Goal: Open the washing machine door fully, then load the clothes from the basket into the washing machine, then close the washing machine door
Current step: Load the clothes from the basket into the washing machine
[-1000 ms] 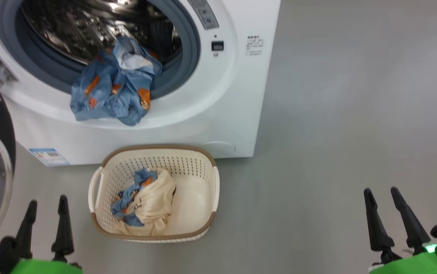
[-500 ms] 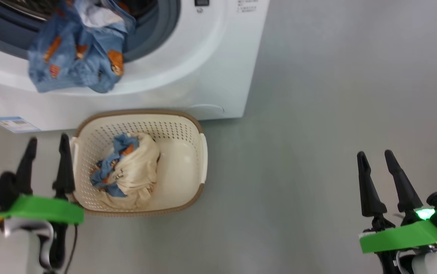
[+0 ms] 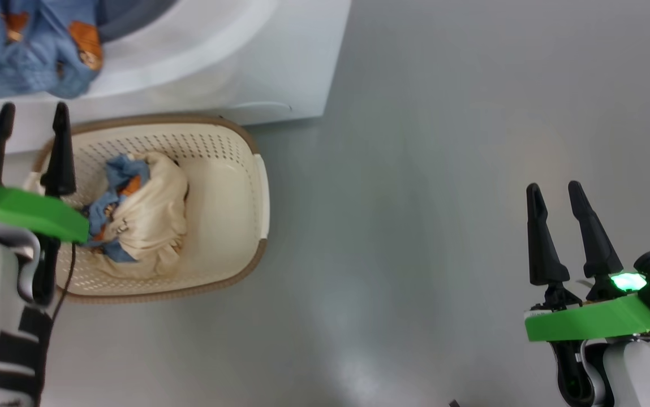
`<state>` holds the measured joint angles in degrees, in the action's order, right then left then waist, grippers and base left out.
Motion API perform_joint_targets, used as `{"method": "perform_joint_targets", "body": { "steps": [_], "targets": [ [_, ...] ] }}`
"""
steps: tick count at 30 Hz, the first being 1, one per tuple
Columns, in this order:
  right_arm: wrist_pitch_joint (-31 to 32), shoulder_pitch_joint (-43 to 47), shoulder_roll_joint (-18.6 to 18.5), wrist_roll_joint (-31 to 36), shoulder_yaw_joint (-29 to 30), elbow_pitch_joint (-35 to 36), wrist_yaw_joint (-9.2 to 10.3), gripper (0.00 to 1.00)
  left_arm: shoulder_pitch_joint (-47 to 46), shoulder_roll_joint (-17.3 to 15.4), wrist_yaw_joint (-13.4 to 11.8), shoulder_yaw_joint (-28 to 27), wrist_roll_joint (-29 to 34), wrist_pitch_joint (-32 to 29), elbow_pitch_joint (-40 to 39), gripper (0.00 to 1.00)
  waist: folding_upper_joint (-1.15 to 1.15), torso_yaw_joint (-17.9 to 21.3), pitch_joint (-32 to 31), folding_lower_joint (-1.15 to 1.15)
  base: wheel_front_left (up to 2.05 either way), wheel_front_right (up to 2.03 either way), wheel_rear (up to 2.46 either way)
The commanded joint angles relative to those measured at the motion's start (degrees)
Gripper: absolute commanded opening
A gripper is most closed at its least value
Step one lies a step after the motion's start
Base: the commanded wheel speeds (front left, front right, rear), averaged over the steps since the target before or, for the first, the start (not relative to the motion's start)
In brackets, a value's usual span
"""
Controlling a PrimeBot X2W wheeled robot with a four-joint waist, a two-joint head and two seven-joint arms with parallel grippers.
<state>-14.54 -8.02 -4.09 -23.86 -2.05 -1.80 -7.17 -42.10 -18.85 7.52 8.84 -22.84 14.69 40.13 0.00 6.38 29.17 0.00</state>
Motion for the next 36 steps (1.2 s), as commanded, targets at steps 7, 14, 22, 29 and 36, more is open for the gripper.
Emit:
{"method": "perform_joint_targets", "body": {
  "steps": [7, 14, 22, 29, 36],
  "targets": [
    [-0.5, -1.7, 0.4, 0.9, -2.2, 1.8, -0.32, 1.00, -8.9, -3.8, 0.0, 0.7, 1.4, 0.3, 7.3, 1.00, 0.00, 3.0, 5.1, 0.00, 0.00, 0.00, 0.00],
    [-0.5, -2.4, 0.7, 1.1, -2.6, 2.0, -0.32, 1.00, -14.9, -3.7, -1.7, -1.4, 3.0, 0.3, 13.7, 1.00, 0.00, 3.3, 6.6, 0.00, 0.00, 0.00, 0.00],
    [-0.5, -3.1, 1.0, 0.8, -3.2, 2.0, -0.32, 1.00, -18.2, -3.1, -2.8, -3.9, 4.1, 0.3, 17.1, 1.00, 0.00, 4.1, 7.2, 0.00, 0.00, 0.00, 0.00],
    [-0.5, -3.3, 1.1, 0.6, -3.6, 2.0, -0.32, 1.00, -19.5, -2.5, -2.0, -4.2, 5.3, 0.3, 17.8, 1.00, 0.00, 4.6, 7.5, 0.00, 0.00, 0.00, 0.00],
    [-0.5, -3.8, 1.2, 0.3, -4.3, 2.0, -0.32, 1.00, -21.1, -2.9, -1.7, -5.6, 5.8, 0.3, 19.2, 1.00, 0.00, 5.5, 8.0, 0.00, 0.00, 0.00, 0.00]
  ]
}}
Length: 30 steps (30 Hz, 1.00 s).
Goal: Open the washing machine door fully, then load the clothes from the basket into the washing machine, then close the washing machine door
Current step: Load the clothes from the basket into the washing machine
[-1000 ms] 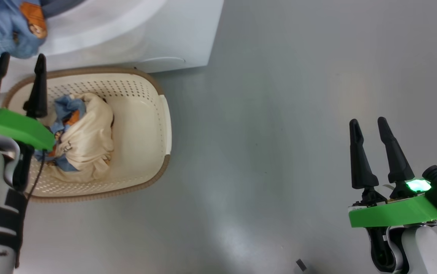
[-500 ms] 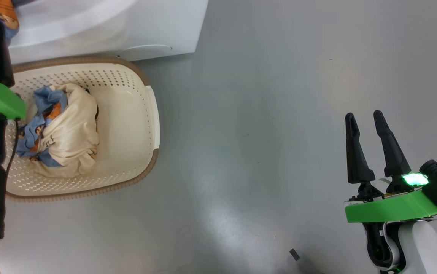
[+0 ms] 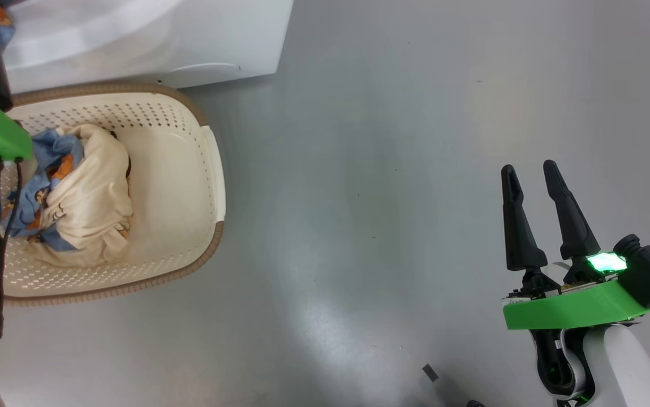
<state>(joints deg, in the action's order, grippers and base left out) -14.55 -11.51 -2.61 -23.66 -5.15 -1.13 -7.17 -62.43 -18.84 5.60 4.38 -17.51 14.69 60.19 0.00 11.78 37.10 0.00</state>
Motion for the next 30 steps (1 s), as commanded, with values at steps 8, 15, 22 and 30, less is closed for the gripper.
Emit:
{"method": "perform_joint_targets", "body": {
  "steps": [8, 15, 22, 30],
  "targets": [
    [-0.4, -0.3, -0.3, -0.7, -1.1, 1.3, -0.32, 1.00, -1.7, -3.4, 0.2, -3.2, 0.5, 0.3, 0.5, 0.00, 0.00, 0.8, 0.0, 0.00, 0.00, 0.00, 0.00],
    [-0.4, -0.2, -0.3, -1.2, -0.6, 1.5, -0.32, 1.00, -1.0, -3.1, 0.7, -4.8, 0.8, 0.3, -2.8, 0.00, 0.00, -0.1, -0.3, 0.00, 0.00, 0.00, 0.00],
    [-0.4, -0.9, -0.3, -1.5, -0.9, 1.4, -0.32, 1.00, -1.4, -2.1, 0.8, -6.1, 2.6, 0.3, -8.0, 0.00, 0.00, -1.5, 0.1, 0.00, 0.00, 0.00, 0.00],
    [-0.4, -1.6, -0.3, -2.4, -1.9, 1.4, -0.32, 1.00, -5.6, -3.0, 1.2, -5.9, 4.4, 0.3, -5.7, 0.00, 0.00, -0.3, 1.1, 0.00, 0.00, 0.00, 0.00]
  ]
}}
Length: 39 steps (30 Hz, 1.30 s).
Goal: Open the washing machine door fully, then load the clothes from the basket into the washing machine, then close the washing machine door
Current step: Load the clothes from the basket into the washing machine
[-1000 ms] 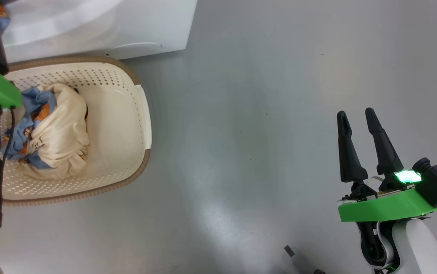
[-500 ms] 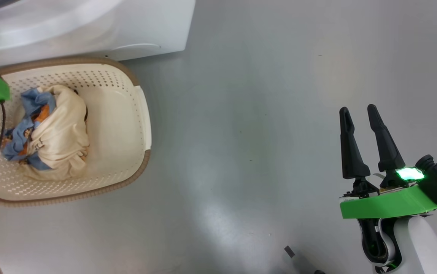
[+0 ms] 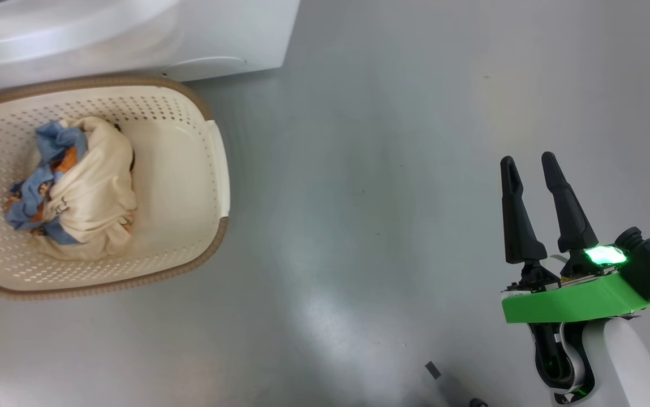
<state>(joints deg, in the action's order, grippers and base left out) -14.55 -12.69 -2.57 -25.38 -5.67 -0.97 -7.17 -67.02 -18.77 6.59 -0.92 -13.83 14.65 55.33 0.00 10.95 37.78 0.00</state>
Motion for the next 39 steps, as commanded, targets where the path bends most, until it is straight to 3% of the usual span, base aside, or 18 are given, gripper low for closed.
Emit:
{"method": "perform_joint_targets", "body": {
  "steps": [1, 8, 13, 19, 27, 33, 39],
  "targets": [
    [-0.4, -0.5, -0.3, -0.9, -1.4, 1.2, -0.32, 1.00, -1.9, -3.3, 0.3, -0.3, 1.0, 0.3, 0.1, 0.00, 0.00, 0.8, 0.6, 0.00, 0.00, 0.00, 0.00],
    [-0.4, -0.9, -0.3, -1.9, -2.0, 1.2, -0.32, 1.00, -9.0, -4.9, 0.6, 1.6, 1.8, 0.3, 5.5, 0.00, 0.00, 2.7, 1.5, 0.00, 0.00, 0.00, 0.00],
    [-0.4, -1.8, -0.3, -3.0, -2.9, 1.4, -0.32, 1.00, -13.7, -6.7, 0.5, 2.7, 3.8, 0.3, 0.8, 0.00, 0.00, 4.9, 3.1, 0.00, 0.00, 0.00, 0.00],
    [-0.4, -2.0, -0.3, -3.6, -3.3, 1.6, -0.32, 1.00, -12.9, -6.9, 0.5, 2.6, 4.7, 0.3, -4.7, 0.00, 0.00, 6.5, 4.1, 0.00, 0.00, 0.00, 0.00],
    [-0.4, -1.3, -0.3, -4.3, -4.2, 1.5, -0.32, 1.00, -11.3, -7.9, 0.9, 7.0, 2.8, 0.3, 0.0, 0.00, 0.00, 7.7, 3.9, 0.00, 0.00, 0.00, 0.00],
    [-0.4, -1.1, -0.3, -4.7, -5.4, 1.2, -0.32, 1.00, -12.7, -10.8, 0.9, 8.9, 0.7, 0.3, 1.9, 0.00, 0.00, 8.7, 3.3, 0.00, 0.00, 0.00, 0.00],
    [-0.4, -0.7, -0.3, -4.6, -6.3, 1.7, -0.32, 1.00, -13.9, -13.7, 0.9, 8.0, 1.2, 0.3, -3.4, 0.00, 0.00, 9.8, 3.4, 0.00, 0.00, 0.00, 0.00]
  ]
}}
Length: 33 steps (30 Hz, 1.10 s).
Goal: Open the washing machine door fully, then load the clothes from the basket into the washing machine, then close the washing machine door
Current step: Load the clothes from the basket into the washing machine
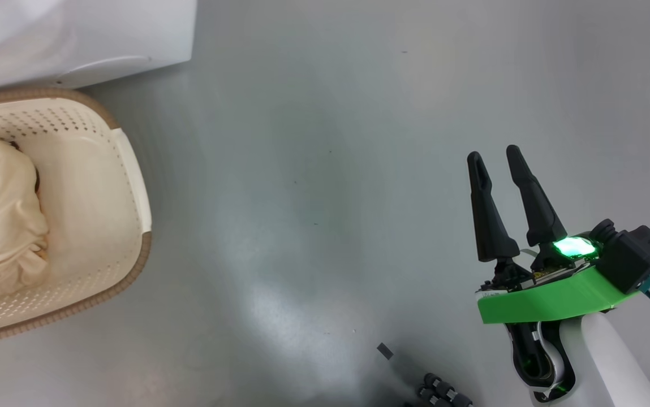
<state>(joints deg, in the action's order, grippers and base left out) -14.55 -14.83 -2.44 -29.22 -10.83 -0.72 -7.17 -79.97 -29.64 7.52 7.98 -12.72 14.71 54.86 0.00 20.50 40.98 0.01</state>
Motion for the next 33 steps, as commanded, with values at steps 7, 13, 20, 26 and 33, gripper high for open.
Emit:
{"method": "perform_joint_targets", "body": {
  "steps": [7, 13, 20, 26, 33],
  "targets": [
    [-0.4, 2.0, -0.4, -0.7, -2.3, 1.6, -0.32, 1.00, 2.6, -2.9, -0.3, -3.4, 1.2, 0.3, -5.0, 0.00, 0.00, 1.5, 0.0, -0.01, 0.00, 0.00, 0.00],
    [-0.4, 2.6, -0.4, -0.5, -3.1, 1.6, -0.32, 1.00, 3.6, -2.8, -0.2, -3.1, 1.2, 0.3, -1.4, 0.00, 0.00, 2.1, -0.5, -0.01, 0.00, 0.00, 0.00],
    [-0.4, 2.8, -0.4, -0.6, -2.9, 2.0, -0.32, 1.00, 0.8, -2.5, -0.1, -2.0, 0.6, 0.3, 7.3, 0.44, 0.00, 1.8, -1.0, -0.01, 0.00, 0.00, 0.00],
    [-0.4, 2.4, -0.4, -0.8, -2.7, 1.8, -0.32, 1.00, -1.5, -2.0, -0.1, -0.7, -0.4, 0.3, 12.9, 1.00, 0.00, 1.2, -1.8, -0.01, 0.00, 0.00, 0.00],
    [-0.4, 2.8, -0.4, 0.2, -1.7, 1.8, -0.32, 1.00, 0.1, -0.7, 0.0, -0.2, -3.3, 0.3, 12.9, 1.00, 0.00, -0.1, -4.2, -0.01, 0.00, 0.00, 0.00]
  ]
}}
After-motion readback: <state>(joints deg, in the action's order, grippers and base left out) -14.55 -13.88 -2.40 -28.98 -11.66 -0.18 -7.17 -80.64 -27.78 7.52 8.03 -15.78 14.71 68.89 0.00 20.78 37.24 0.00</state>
